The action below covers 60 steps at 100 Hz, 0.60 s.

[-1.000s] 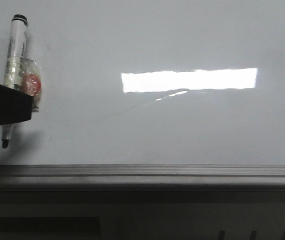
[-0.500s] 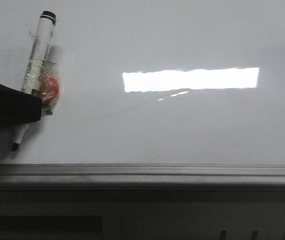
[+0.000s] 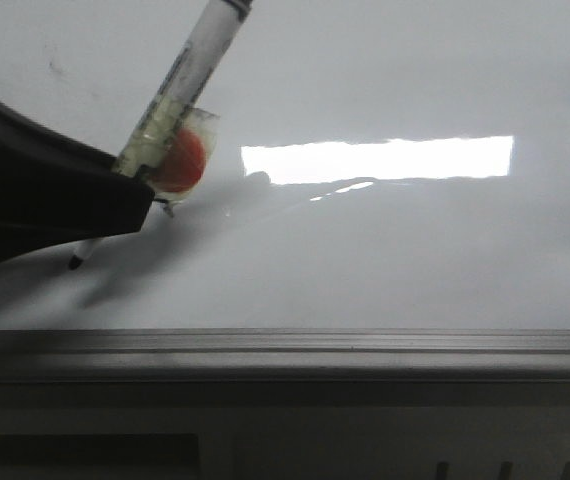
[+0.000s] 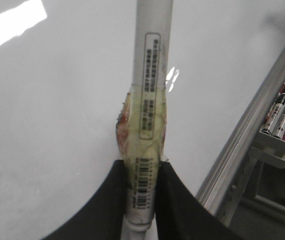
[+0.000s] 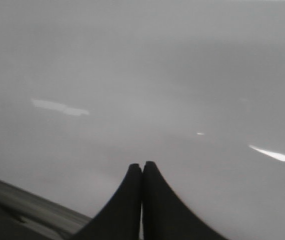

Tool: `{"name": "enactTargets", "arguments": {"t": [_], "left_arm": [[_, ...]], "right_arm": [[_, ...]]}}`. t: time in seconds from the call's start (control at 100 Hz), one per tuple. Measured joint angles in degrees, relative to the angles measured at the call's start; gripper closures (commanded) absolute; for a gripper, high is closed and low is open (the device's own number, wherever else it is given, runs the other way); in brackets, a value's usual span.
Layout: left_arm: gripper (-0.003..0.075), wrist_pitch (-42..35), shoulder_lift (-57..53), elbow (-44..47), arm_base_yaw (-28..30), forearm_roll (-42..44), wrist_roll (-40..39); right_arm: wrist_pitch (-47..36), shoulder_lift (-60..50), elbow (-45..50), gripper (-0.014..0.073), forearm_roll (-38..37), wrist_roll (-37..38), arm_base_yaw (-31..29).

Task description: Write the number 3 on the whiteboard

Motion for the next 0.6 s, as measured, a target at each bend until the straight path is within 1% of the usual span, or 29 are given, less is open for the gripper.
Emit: {"name": "enactTargets", "arguments": {"t": [0.01,0.03,0.04,0.09,0.11,0.12,0.19,0.26,0.29,0.35,0.42,0.6], "left_arm": [[0.0741,0.0,0.0,-0.2,0.0,1.1,0.1],[0.0741,0.0,0.0,-0.4,0.0,2.0,0.1],[0.0741,0.0,0.0,-0.5,0.0,2.9,0.1],[0.0741,-0.3,0.0,-0.7,0.0,5.8,0.1],[0.074,-0.4,0.0,-0.7,0.0,7.0,0.1],[0.074,-0.4,0.0,-0.7,0.0,7.4,0.1],[0.0741,-0.6,0.0,-0.8,0.0,11.4,0.1],[0.074,-1.2,0.0,-0.8,0.0,15.5,0.2],[0.0741,-1.3,0.0,-0.8,0.0,17.3,0.2],[0.074,-1.7,0.0,-0.8,0.0,19.5,0.2],[0.074,-2.1,0.0,-0.8,0.0,21.0,0.2],[0.0741,-3.2,0.0,-0.8,0.0,22.1,0.2]], "right_arm": [[0.0,0.0,-0.2,0.0546,0.1,0.0,0.0],[0.0,0.8,-0.6,0.0491,0.1,-0.1,1.4],[0.0,1.4,-1.0,0.0491,0.1,-0.1,2.3],[0.0,3.5,-2.1,0.0365,0.1,-0.8,5.6],[0.0,4.5,-2.7,0.0335,0.1,-1.1,7.1],[0.0,4.8,-2.9,0.0292,0.1,-1.3,7.6],[-0.1,8.2,-4.8,0.0201,0.1,-2.1,12.5],[-0.5,12.2,-6.8,0.0197,0.1,-2.2,17.8],[-1.2,13.3,-7.5,0.0199,0.1,-2.2,19.1],[-2.5,16.8,-9.3,0.0199,0.1,-2.3,23.2],[-4.0,20.1,-11.3,0.0199,0.1,-2.3,26.6],[-7.5,27.6,-16.4,0.0198,0.1,-2.3,31.2]]}}
